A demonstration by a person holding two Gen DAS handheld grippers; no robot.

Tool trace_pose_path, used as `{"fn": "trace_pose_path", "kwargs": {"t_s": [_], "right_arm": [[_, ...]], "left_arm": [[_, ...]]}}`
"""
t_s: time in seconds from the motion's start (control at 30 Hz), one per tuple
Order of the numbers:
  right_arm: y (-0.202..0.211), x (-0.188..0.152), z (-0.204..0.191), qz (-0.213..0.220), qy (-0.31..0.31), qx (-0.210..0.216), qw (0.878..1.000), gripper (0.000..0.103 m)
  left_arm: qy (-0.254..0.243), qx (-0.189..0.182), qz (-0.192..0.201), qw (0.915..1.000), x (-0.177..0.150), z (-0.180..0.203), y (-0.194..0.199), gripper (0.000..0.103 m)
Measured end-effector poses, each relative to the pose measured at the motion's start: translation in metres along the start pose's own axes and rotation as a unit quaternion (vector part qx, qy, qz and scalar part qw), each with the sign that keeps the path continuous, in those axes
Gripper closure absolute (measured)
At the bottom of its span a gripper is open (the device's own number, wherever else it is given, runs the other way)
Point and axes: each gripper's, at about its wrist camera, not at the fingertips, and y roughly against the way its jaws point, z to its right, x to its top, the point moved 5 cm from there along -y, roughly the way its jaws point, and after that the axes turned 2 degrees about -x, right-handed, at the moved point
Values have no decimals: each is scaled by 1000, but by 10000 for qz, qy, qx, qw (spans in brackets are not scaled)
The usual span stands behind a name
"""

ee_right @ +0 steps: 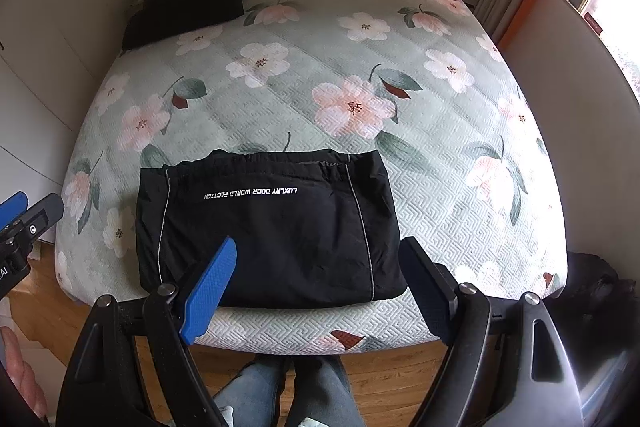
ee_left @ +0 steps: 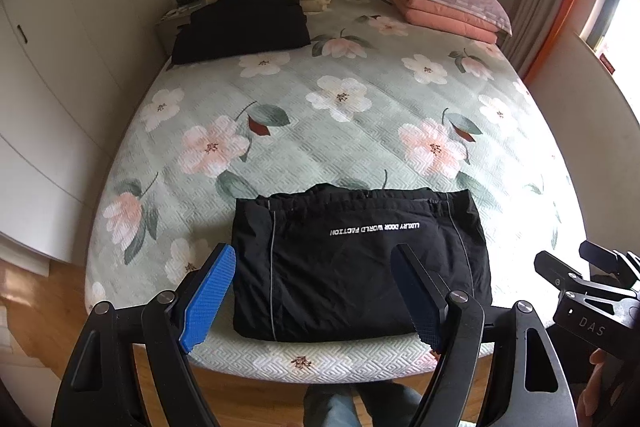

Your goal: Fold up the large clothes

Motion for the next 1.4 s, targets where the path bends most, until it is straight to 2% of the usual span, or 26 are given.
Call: {"fn": "trace_pose_path", "kwargs": {"t_s": [0.17,0.37,0.7,1.4], "right_arm": [[-2,0,3,-6,-11,-43,10000,18],[-3,-1,2,-38,-34,-44,10000,18],[-2,-3,0,-38,-45,-40,10000,18],[-4,-5,-5,-17,57,-7,10000,18]], "left_arm": [[-67,339,131,9993,8,-7,3,22],[-6,334,148,9993,9,-9,6,22],[-205,454,139,9987,1,0,10,22],[-123,519,64,9986,-8,-3,12,22]]}}
